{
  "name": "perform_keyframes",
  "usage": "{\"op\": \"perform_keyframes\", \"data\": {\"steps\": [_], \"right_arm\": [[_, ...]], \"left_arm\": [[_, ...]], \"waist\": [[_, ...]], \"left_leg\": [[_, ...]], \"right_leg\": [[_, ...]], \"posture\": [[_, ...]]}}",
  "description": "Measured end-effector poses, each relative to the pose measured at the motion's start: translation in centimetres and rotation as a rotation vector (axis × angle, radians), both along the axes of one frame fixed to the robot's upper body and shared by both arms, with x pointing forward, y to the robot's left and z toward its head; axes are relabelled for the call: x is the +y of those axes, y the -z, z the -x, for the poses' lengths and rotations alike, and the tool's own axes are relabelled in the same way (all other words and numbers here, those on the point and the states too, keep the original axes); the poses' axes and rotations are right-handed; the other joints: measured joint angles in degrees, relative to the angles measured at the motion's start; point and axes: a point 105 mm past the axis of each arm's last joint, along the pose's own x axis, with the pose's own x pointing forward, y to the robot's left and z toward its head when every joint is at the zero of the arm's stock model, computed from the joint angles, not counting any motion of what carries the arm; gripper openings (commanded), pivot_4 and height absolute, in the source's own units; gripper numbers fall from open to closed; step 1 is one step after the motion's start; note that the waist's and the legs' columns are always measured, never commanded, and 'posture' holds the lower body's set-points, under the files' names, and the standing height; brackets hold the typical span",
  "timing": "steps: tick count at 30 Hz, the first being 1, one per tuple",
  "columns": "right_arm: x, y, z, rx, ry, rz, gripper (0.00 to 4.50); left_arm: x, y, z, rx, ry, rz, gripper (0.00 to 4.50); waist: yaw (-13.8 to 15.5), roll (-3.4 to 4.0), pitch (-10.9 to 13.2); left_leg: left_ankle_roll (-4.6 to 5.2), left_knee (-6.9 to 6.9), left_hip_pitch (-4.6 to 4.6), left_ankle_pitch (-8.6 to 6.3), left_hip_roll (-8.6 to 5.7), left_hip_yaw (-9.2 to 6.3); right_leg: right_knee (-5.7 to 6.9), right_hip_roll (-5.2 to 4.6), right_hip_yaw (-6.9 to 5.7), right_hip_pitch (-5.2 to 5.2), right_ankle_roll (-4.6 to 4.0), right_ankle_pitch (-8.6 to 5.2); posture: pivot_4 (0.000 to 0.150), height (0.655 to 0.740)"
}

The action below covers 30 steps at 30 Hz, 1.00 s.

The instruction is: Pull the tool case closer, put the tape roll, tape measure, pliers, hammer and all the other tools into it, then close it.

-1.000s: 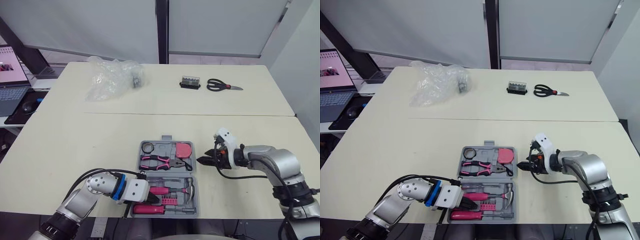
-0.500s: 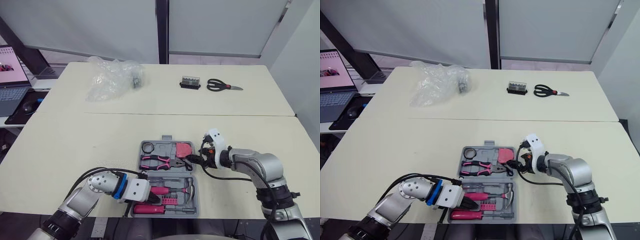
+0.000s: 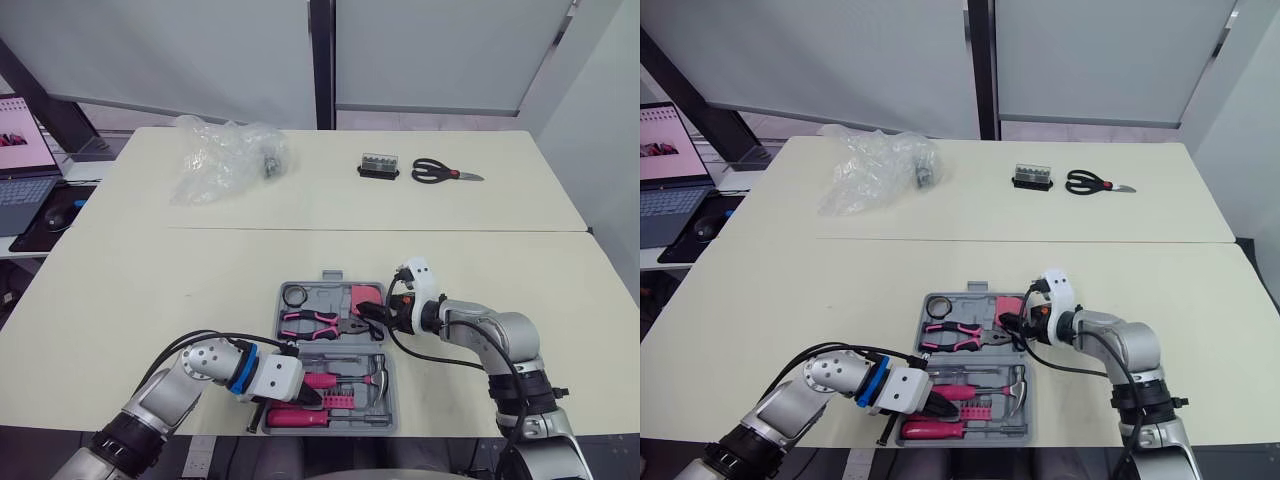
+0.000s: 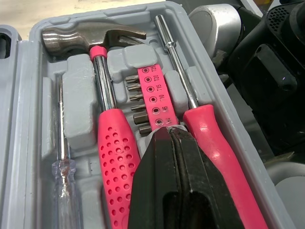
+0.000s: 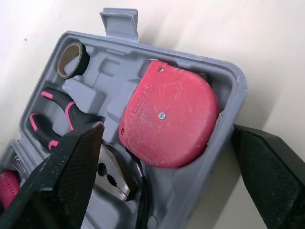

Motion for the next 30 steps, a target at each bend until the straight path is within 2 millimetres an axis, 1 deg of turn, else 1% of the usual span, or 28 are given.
{"op": "perform_keyframes", "data": {"steps": [5, 9, 14, 21, 23, 26, 30], "right_arm": [[0.1, 0.0, 0.0, -0.003, -0.029, -0.043, 4.43], [1.0, 0.0, 0.8, 0.016, -0.132, -0.091, 4.43], [1.4, -0.4, 1.0, -0.008, -0.197, -0.114, 4.43], [2.5, -2.5, 0.8, -0.14, -0.297, -0.139, 4.43], [2.5, -3.0, 0.8, -0.179, -0.321, -0.13, 4.43], [2.1, -4.4, 0.9, -0.265, -0.374, -0.107, 4.43], [2.0, -6.2, 1.7, -0.38, -0.464, -0.08, 4.43]], "left_arm": [[-0.1, 0.0, 0.0, 0.007, 0.005, -0.007, 0.0], [-0.1, 0.0, 0.0, 0.008, 0.007, -0.008, 0.0], [0.0, 0.0, 0.0, 0.008, 0.006, -0.009, 0.0], [-0.1, -0.1, -0.1, 0.012, 0.002, -0.013, 0.0], [-0.2, -0.1, -0.1, 0.016, -0.002, -0.015, 0.0], [-0.3, -0.3, 0.0, 0.025, -0.01, -0.019, 0.0], [-0.3, -0.4, 0.1, 0.042, -0.055, -0.01, 0.0]], "waist": [[-0.1, 0.11, -0.1], [-0.2, 0.14, 0.0], [-0.2, 0.14, 0.0], [-0.4, 0.14, 0.0], [-0.4, 0.14, 0.0], [-0.3, 0.15, 0.0], [-0.3, 0.13, 0.0]], "left_leg": [[0.0, -0.02, 0.0, 0.0, 0.01, 0.02], [0.0, -0.04, -0.01, 0.0, 0.01, 0.03], [0.0, -0.05, -0.02, 0.0, 0.01, 0.03], [0.0, -0.05, -0.05, 0.0, 0.01, 0.02], [0.0, -0.05, -0.06, 0.0, 0.01, 0.03], [0.0, -0.05, -0.07, 0.0, 0.01, 0.03], [0.0, -0.05, -0.1, 0.0, 0.01, 0.03]], "right_leg": [[0.0, 0.02, 0.02, -0.03, 0.0, 0.0], [0.0, 0.02, 0.03, -0.06, 0.0, 0.0], [-0.01, 0.02, 0.03, -0.07, 0.0, 0.0], [-0.01, 0.02, 0.02, -0.09, 0.0, 0.0], [-0.02, 0.02, 0.03, -0.09, 0.0, 0.0], [-0.02, 0.02, 0.02, -0.1, 0.01, 0.0], [-0.04, 0.02, 0.02, -0.12, 0.01, -0.01]], "posture": [[0.15, 0.74], [0.15, 0.74], [0.15, 0.74], [0.15, 0.74], [0.15, 0.74], [0.15, 0.74], [0.15, 0.74]]}}
